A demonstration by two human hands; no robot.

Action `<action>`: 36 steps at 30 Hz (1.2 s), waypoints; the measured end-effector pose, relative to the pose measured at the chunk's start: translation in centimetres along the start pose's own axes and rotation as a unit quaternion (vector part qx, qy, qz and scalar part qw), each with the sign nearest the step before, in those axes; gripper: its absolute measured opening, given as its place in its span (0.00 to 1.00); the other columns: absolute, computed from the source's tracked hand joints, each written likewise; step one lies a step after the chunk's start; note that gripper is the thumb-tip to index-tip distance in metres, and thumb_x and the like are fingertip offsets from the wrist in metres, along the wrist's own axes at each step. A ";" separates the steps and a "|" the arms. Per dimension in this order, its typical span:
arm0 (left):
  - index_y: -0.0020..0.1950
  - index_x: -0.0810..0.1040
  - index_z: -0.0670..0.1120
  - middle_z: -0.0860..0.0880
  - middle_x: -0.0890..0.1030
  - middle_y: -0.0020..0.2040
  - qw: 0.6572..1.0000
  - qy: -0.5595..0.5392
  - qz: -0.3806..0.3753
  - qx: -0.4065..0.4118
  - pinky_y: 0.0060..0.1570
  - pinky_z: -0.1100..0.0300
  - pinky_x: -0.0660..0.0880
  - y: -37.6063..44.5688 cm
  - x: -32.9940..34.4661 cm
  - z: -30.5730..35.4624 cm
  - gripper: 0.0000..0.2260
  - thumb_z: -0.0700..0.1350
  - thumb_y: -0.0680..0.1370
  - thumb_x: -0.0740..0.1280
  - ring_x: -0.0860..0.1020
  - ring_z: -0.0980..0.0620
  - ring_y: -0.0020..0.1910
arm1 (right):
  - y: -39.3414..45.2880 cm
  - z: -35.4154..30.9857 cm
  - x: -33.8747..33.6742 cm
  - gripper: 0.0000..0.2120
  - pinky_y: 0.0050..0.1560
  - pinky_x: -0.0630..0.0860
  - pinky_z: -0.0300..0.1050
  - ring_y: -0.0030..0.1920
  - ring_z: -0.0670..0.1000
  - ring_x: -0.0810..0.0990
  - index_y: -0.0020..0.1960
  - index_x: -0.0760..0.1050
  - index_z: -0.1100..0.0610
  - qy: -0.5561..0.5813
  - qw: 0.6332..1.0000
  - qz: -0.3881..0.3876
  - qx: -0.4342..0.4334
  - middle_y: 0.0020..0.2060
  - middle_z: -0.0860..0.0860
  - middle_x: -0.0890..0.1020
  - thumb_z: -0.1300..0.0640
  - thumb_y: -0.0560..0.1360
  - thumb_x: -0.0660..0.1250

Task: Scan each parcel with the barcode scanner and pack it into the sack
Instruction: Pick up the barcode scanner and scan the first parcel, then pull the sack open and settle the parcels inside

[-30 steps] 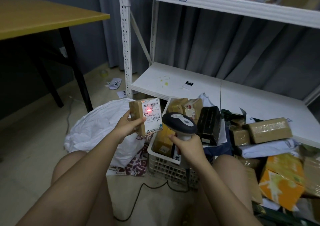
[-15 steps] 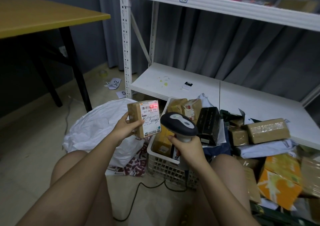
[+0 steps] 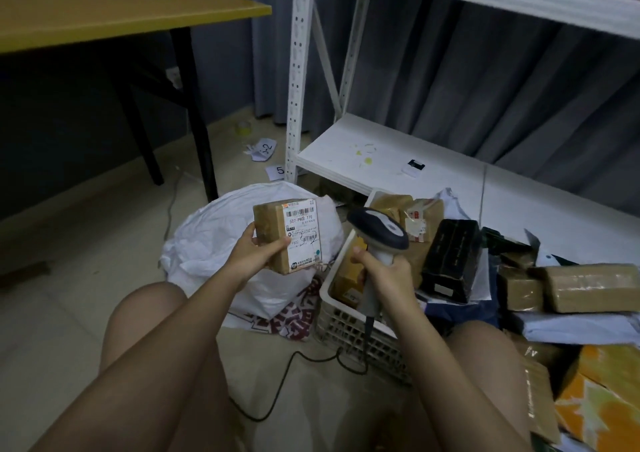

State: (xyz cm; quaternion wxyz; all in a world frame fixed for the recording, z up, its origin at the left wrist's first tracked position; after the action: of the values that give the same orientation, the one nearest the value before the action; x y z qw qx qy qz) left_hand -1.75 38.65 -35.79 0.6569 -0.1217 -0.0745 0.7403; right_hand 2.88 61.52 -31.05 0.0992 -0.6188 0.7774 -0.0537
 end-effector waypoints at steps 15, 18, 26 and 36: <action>0.74 0.59 0.46 0.46 0.72 0.70 0.982 0.026 0.189 0.002 0.63 0.52 0.72 15.2 -8.9 -3.2 0.39 0.50 0.70 0.77 0.73 0.47 0.66 | 13.2 1.0 13.4 0.05 0.29 0.74 0.40 0.28 0.48 0.73 0.48 0.76 0.59 0.013 0.995 -0.044 0.090 0.36 0.54 0.79 0.64 0.74 0.71; 0.76 0.53 0.47 0.44 0.70 0.71 0.982 0.030 0.185 0.008 0.64 0.55 0.70 19.0 -7.7 -4.8 0.45 0.49 0.68 0.78 0.71 0.46 0.68 | 15.3 2.1 14.6 0.04 0.30 0.73 0.42 0.27 0.48 0.72 0.46 0.76 0.57 -0.001 0.992 -0.057 0.114 0.35 0.54 0.79 0.63 0.74 0.71; 0.64 0.77 0.46 0.47 0.76 0.65 0.892 0.416 -0.160 -0.073 0.63 0.54 0.69 21.5 -7.0 -11.4 0.19 0.54 0.77 0.67 0.74 0.46 0.62 | 18.0 5.1 15.9 0.04 0.35 0.74 0.44 0.28 0.49 0.72 0.47 0.77 0.58 -0.014 0.987 -0.068 0.147 0.37 0.55 0.79 0.63 0.73 0.70; 0.76 0.60 0.50 0.43 0.53 0.78 0.864 0.471 0.165 -0.068 0.73 0.45 0.41 20.1 -12.2 -12.1 0.30 0.55 0.77 0.66 0.47 0.43 0.77 | 18.9 10.7 21.2 0.12 0.43 0.75 0.45 0.41 0.52 0.79 0.52 0.76 0.61 -0.196 0.975 -0.054 0.089 0.43 0.54 0.81 0.56 0.72 0.73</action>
State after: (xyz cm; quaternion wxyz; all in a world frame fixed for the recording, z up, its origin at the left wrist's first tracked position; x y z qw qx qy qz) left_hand -16.24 23.39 -51.85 0.4717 -0.5108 0.2153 0.6857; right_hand -17.25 45.67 -47.23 0.3017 -0.6472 0.7000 -0.0054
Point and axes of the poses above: each hand's wrist, its own y-axis towards the middle knuckle, its own x-axis out of the palm, z = x × y, the point moved 1 cm from there along y, towards the middle knuckle
